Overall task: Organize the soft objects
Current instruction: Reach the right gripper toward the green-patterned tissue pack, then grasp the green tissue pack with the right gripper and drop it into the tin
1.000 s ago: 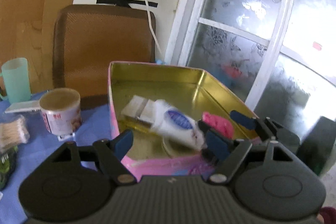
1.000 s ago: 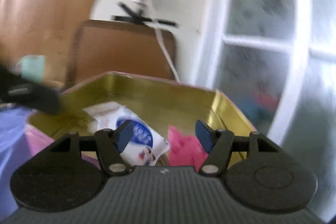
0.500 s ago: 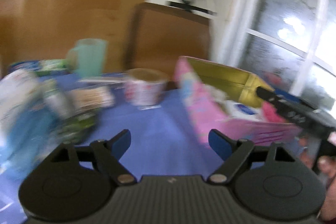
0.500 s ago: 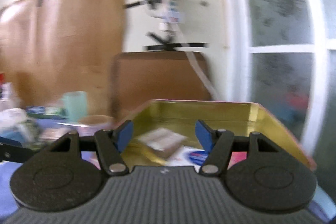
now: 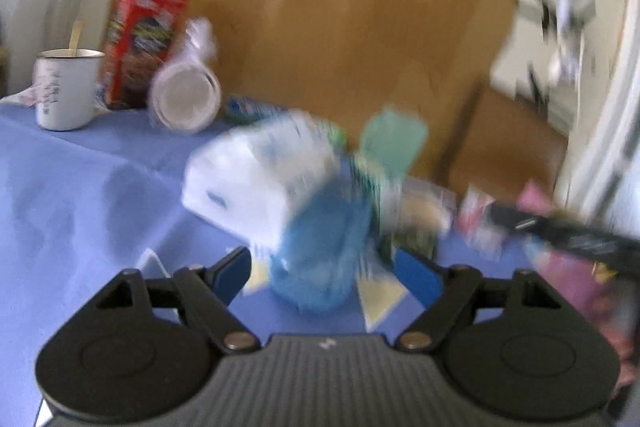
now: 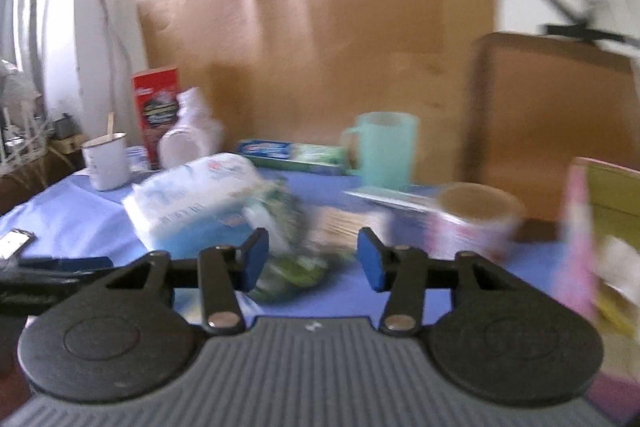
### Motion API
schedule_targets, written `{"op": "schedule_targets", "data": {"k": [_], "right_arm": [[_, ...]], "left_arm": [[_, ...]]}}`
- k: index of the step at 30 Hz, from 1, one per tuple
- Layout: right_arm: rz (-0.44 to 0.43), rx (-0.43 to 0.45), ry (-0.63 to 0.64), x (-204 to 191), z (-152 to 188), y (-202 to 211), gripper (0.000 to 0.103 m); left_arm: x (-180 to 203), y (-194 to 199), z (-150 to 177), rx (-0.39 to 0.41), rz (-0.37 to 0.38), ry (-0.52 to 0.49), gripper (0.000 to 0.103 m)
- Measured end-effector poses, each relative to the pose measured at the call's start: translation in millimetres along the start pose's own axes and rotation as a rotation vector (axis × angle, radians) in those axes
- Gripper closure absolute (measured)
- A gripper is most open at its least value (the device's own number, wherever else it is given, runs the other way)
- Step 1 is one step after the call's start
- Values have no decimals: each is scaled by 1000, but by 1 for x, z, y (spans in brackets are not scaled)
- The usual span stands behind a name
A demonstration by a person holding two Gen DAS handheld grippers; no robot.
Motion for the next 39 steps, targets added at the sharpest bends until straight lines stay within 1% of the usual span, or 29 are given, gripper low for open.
{"op": "schedule_targets", "data": {"k": [1, 3, 6, 8, 9, 10, 11, 12, 14, 16, 18, 20, 22, 23, 24, 25, 26, 27, 28, 30, 31, 33, 34, 36, 37, 38, 39], "right_arm": [[-14, -16, 3, -6, -6, -11, 52], [-28, -49, 18, -16, -19, -37, 52], [-32, -102, 43, -26, -30, -72, 51], [-14, -148, 48, -28, -30, -94, 52], [16, -161, 49, -26, -29, -101, 54], [42, -156, 37, -21, -30, -106, 59], [54, -153, 16, -16, -30, -107, 81], [62, -159, -16, -8, -30, -108, 81], [35, -131, -103, 5, -30, -95, 81], [-21, -86, -160, 9, -31, -68, 81], [-124, -41, -214, 10, -27, -30, 81], [-234, -31, -264, 12, -17, 1, 81], [-345, -61, -312, 17, 3, 26, 80], [-406, -99, -338, 19, 18, 36, 80], [-447, -134, -360, 21, 33, 43, 80], [-461, -161, -377, 23, 47, 46, 80], [-446, -178, -382, 25, 62, 52, 80], [-412, -186, -374, 25, 74, 56, 77], [-365, -190, -364, 28, 85, 61, 77], [-269, -189, -358, 35, 103, 68, 69], [-223, -181, -355, 38, 109, 73, 57], [-148, -150, -329, 42, 115, 81, 44], [-119, -135, -298, 41, 117, 86, 41], [-76, -106, -226, 37, 119, 94, 28], [-58, -95, -184, 32, 120, 97, 24], [-47, -89, -148, 29, 121, 99, 17], [-42, -87, -112, 24, 123, 99, 16]], "left_arm": [[-5, 3, -1, 20, 0, 24, 16], [-11, 5, -3, 32, 13, 56, 16], [-13, 6, -4, 46, 25, 71, 16], [-10, 6, -5, 49, 32, 60, 16], [-10, 6, -5, 52, 31, 52, 16], [-9, 7, -5, 56, 31, 43, 15], [-7, 8, -4, 61, 35, 35, 14], [-7, 8, -3, 66, 35, 30, 13], [-6, 9, -2, 69, 36, 26, 13], [-7, 9, -2, 68, 41, 31, 13], [-8, 8, -2, 65, 43, 40, 13], [-10, 8, -2, 61, 44, 52, 13], [-12, 7, -2, 53, 46, 60, 13], [-12, 6, -3, 47, 48, 61, 13], [-11, 4, -2, 39, 47, 60, 13], [-10, 4, -2, 34, 45, 56, 13], [-9, 3, -2, 28, 44, 48, 13], [-6, 2, -1, 23, 47, 35, 13], [-3, 1, -1, 17, 52, 19, 13], [4, 0, 1, -4, 59, -23, 13], [9, -1, 2, -15, 62, -42, 13], [21, -2, 4, -39, 82, -74, 14], [29, -1, 6, -54, 114, -81, 14], [49, -2, 11, -91, 185, -102, 14], [61, -5, 14, -116, 216, -122, 14], [73, -8, 17, -142, 239, -140, 14], [85, -13, 22, -180, 261, -159, 14]]}}
Point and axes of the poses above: each gripper's, at about its wrist camera, not at the fingertips, and y roughly against the way its jaws point, x to its right, z to its underside, the point moved 7 cm from there along -y, roughly the way its jaws point, and after that the axes turned 10 degrees about -x, right-handed, at the moved point
